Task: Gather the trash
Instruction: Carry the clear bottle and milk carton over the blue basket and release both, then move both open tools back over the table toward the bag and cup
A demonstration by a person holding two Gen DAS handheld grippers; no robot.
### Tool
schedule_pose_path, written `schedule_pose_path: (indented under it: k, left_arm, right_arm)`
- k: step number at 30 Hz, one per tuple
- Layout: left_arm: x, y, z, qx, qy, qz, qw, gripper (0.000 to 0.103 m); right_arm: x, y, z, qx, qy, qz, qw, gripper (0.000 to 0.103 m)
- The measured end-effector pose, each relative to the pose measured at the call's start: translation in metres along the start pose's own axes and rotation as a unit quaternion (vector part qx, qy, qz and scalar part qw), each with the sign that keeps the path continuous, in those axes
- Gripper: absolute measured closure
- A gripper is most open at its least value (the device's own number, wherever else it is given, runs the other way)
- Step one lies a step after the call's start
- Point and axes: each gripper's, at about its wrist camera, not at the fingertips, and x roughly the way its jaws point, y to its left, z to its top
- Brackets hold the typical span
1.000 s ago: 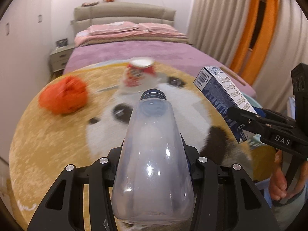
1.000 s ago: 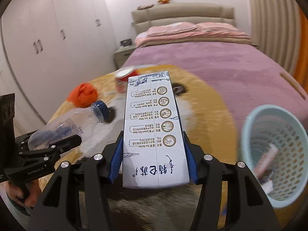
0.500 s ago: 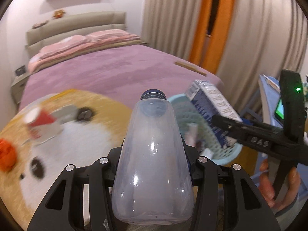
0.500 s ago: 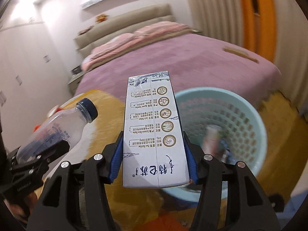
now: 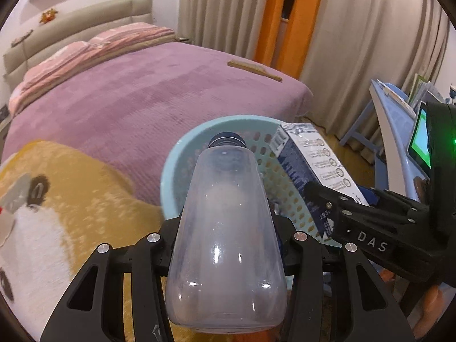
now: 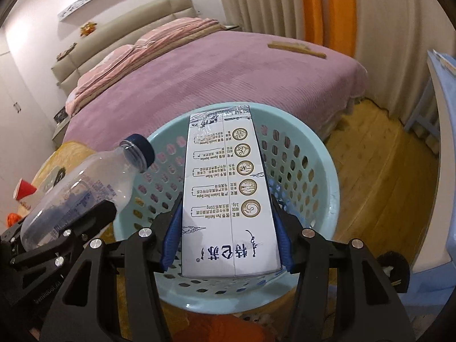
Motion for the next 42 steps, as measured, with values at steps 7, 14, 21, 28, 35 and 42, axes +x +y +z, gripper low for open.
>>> schedule_pose_path:
  k: [7,14,21,28,35,42]
  left_arm:
    - [-0.026,0.003,-0.008,-0.011,-0.031,-0.002,0.9994,0.036]
    - [-0.060,0.027,-0.028,-0.047,-0.056,0.000,0.9974,0.036]
    - [-0.110,0.063,-0.053,-0.086,-0.090,0.025,0.9919,0.036]
    - [-0.162,0.124,-0.074,-0.142,-0.119,0.100,0.9776,0.036]
    - [-0.204,0.194,-0.101,-0.203,-0.131,0.171,0.9552,0.034]
    - [-0.236,0.259,-0.116,-0.238,-0.131,0.251,0.9290,0.022]
  right_arm:
    - [0.007,-0.011,0.002,0.013,0.014,0.010,1.000,0.042]
    - [-0.011,0.010,-0.003,-0.008,-0.001,0.031,0.999,0.042]
    - [-0.035,0.065,-0.009,-0.060,-0.021,0.071,0.995,0.042]
    - [-0.043,0.133,-0.019,-0.117,-0.017,0.128,0.985,0.042]
    - [-0.039,0.203,-0.024,-0.169,-0.007,0.163,0.972,0.042]
    - [-0.031,0.278,-0.028,-0.245,-0.010,0.176,0.953,0.035]
